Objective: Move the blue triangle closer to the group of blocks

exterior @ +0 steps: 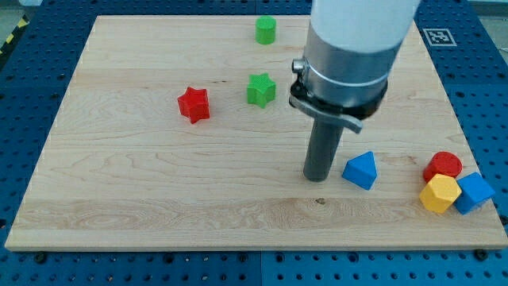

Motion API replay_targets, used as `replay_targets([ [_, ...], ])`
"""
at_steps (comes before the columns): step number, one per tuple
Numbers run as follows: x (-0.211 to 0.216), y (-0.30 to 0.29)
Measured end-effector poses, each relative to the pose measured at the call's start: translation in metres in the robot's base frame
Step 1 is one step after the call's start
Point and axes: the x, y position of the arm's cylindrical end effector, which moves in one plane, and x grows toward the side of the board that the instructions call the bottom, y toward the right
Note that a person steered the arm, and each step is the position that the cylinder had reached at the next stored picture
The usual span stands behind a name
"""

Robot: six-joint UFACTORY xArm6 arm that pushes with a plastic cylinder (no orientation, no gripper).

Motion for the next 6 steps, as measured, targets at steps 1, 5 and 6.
replay_targets([
  [1,0.001,0.014],
  [5,0.016,0.072],
  [6,0.013,0.010],
])
